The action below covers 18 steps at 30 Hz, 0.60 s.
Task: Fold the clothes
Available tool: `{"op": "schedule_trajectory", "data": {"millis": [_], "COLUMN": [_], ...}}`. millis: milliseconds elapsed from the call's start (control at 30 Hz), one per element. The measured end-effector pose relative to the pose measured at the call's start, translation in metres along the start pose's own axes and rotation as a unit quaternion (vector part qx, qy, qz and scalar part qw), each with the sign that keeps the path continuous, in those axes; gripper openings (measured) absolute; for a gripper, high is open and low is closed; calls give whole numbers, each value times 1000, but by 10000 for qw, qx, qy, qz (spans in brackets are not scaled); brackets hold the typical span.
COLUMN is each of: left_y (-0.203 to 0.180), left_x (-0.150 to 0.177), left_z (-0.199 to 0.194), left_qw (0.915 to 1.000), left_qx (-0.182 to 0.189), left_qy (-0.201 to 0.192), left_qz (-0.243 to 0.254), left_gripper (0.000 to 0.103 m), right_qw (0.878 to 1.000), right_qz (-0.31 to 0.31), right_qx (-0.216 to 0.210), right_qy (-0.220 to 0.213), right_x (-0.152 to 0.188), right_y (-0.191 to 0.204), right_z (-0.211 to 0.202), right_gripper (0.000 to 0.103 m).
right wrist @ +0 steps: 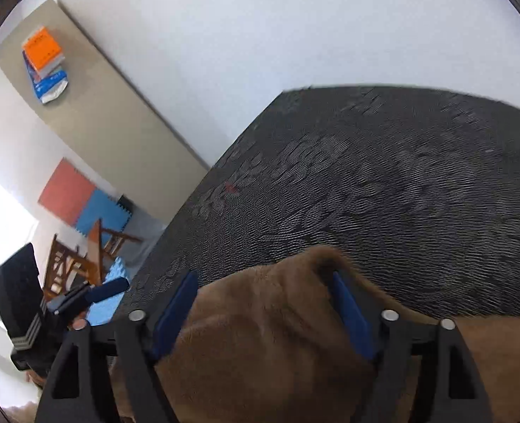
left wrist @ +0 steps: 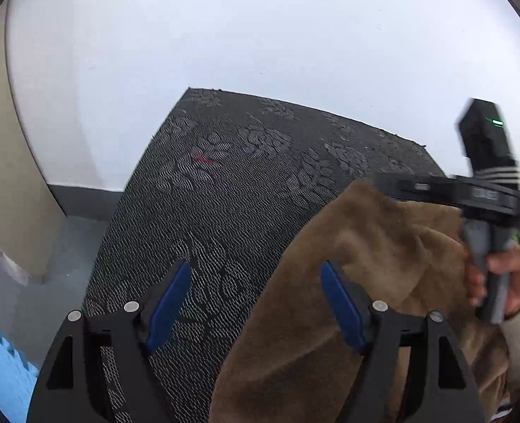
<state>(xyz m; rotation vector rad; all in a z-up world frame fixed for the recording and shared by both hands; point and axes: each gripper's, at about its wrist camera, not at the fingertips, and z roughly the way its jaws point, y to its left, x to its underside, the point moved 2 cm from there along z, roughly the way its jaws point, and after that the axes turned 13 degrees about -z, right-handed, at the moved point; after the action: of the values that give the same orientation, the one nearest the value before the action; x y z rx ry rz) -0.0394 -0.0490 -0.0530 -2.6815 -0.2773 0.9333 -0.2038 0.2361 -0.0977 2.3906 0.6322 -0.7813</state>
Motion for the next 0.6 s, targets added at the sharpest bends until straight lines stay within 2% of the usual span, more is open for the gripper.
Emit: {"op": "schedule_trajectory", "data": {"millis": [67, 167, 267, 367, 467, 600], "left_y": [-7, -25, -47, -60, -63, -56], "left_x": [-5, -10, -9, 0, 8, 0], "left_z": [5, 23, 54, 80, 99, 103], "left_qw": [9999, 9978, 9912, 9836, 9773, 9805], "left_qx": [-112, -354, -387, -504, -500, -286], "left_qy": [-36, -22, 314, 661, 1038, 1198], "left_qz": [106, 556, 1223, 1599, 1776, 1530], "left_gripper": [80, 80, 80, 80, 80, 80], "right_qw": [9994, 9986, 9988, 9984, 9978, 9944], "right_qz": [277, 365, 133, 34, -2, 96], "right_qx": [-84, 111, 366, 490, 594, 812], "right_qy": [-195, -357, -302, -263, -292, -670], "right_x": [5, 15, 28, 42, 57, 72], "right_y": [-7, -10, -3, 2, 5, 0], "right_z": [-20, -45, -61, -68, -78, -108], "right_gripper": [81, 81, 81, 81, 81, 81]}}
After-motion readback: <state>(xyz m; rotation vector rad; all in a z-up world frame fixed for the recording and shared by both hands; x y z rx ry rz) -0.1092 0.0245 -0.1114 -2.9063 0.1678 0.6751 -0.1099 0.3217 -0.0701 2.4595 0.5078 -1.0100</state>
